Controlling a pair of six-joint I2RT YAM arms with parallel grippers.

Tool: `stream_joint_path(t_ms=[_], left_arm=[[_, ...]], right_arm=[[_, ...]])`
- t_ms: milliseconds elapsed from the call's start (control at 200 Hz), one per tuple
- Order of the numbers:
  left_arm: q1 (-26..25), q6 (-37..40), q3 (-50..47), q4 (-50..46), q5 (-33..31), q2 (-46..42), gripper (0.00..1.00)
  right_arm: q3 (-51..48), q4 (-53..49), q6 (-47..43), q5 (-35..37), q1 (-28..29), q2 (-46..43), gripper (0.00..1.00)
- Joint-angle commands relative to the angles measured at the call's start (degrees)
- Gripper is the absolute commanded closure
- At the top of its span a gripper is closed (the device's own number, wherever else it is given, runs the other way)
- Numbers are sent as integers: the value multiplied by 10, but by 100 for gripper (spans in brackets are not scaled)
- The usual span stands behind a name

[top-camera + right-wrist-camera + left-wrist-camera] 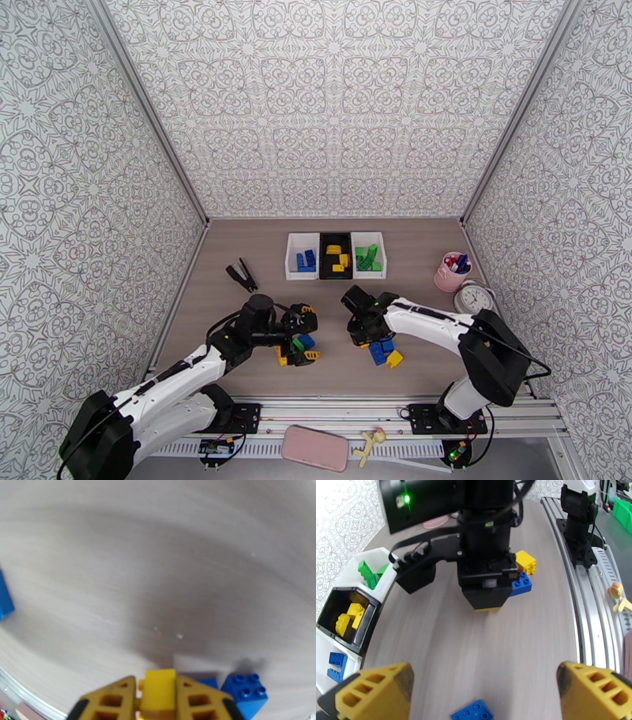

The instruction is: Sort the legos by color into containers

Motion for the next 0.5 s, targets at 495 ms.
stream_joint_path(t_ms=[495], left_arm=[[11, -129, -38, 154, -149, -9, 0]], right_arm=[[247, 262, -94, 91, -115, 161, 80]])
